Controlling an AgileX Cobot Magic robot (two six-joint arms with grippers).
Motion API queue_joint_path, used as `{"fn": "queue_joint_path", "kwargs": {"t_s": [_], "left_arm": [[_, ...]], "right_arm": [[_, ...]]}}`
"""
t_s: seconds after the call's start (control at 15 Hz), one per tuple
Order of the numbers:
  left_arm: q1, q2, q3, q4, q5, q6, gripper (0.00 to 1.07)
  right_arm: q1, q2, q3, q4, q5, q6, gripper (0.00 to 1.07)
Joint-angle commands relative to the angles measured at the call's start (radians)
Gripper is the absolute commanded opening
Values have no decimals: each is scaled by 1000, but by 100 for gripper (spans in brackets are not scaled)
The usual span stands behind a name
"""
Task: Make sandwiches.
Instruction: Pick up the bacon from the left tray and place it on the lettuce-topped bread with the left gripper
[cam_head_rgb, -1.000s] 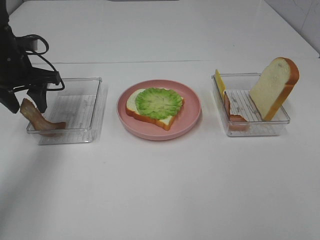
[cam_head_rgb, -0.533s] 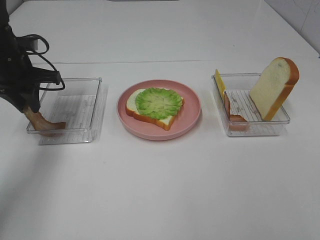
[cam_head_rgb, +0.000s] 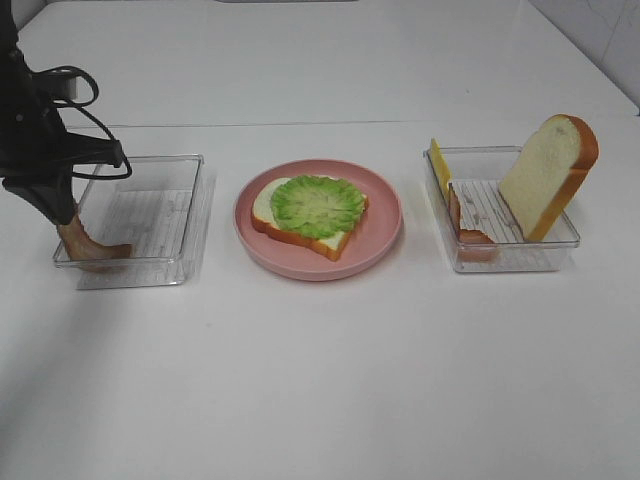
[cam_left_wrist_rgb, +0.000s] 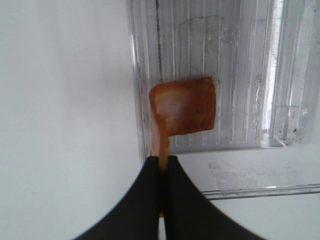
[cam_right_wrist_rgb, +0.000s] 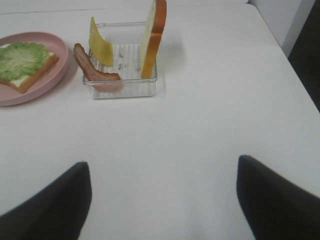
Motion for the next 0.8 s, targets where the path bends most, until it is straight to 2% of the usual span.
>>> {"fn": "queue_joint_path", "kwargs": {"t_s": [0.07,0.27,0.33,0.53,0.6,0.73,0.8], "left_arm": [[-2,-56,-6,-41,-14,28,0],[-2,-100,-35,-140,-32,71,0],[-2,-114,-56,-295,-73,149,0],[-7,-105,-57,-588,-152,284,0],[-13,-100,-57,-639,-164,315,0],[-43,-80,-57,-804,-202,428,0],[-66,-67,-57,-863,-218,460,0]], "right_arm": [[-7,-6,1,3,-13,-9,76],[-7,-6,1,3,-13,-9,76],[-7,-6,1,3,-13,-9,76],[-7,-6,1,3,-13,-9,76],[-7,-6,1,3,-13,-9,76],[-7,-6,1,3,-13,-9,76],[-7,-6,1,3,-13,-9,76]]}}
